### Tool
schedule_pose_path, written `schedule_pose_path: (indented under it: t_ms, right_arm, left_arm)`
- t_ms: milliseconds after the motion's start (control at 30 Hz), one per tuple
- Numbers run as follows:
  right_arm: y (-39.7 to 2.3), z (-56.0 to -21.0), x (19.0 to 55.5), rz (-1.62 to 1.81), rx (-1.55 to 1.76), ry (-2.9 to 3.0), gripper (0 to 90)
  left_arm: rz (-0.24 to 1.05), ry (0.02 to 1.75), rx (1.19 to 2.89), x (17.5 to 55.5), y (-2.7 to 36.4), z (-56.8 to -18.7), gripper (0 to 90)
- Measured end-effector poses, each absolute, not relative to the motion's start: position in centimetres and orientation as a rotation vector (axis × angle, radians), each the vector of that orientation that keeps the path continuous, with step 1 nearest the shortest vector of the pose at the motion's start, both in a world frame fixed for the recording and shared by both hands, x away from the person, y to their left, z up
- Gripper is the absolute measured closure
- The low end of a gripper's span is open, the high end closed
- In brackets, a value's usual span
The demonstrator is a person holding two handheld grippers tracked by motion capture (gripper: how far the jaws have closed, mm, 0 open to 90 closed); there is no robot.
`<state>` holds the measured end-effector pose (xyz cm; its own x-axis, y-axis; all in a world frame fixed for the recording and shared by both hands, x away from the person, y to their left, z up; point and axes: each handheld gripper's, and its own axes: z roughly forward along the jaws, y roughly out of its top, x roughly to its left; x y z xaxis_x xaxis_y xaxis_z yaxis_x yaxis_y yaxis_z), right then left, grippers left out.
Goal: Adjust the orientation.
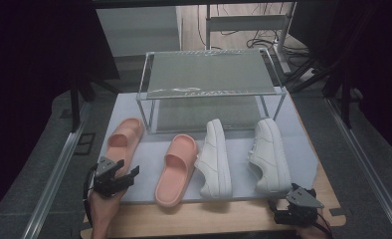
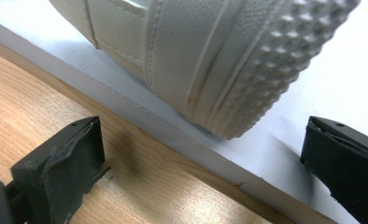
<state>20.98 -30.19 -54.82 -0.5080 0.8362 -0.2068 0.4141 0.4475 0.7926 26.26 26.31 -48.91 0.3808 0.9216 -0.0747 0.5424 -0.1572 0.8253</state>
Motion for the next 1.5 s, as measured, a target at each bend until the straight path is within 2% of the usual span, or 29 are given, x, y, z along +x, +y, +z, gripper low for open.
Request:
schedule_pose_path:
  t_ms: [133, 700, 1500]
  right_arm:
    - [-30.2, -54.8, 21.0, 0.928, 1.042, 2.109, 0.0]
    - [-30.2, -54.8, 21.0, 0.928, 1.037, 2.109, 0.0]
    - [-30.2, -54.9, 21.0, 0.93, 1.036, 2.108, 0.0]
  left_arm:
    - [0.599, 1.286, 1.821, 27.2, 26.5, -48.6, 42.6]
    - [0.627, 1.357, 1.824, 31.1, 27.0, -48.1, 61.0]
    - [0.626, 1.41, 1.833, 34.7, 27.7, -48.6, 76.4]
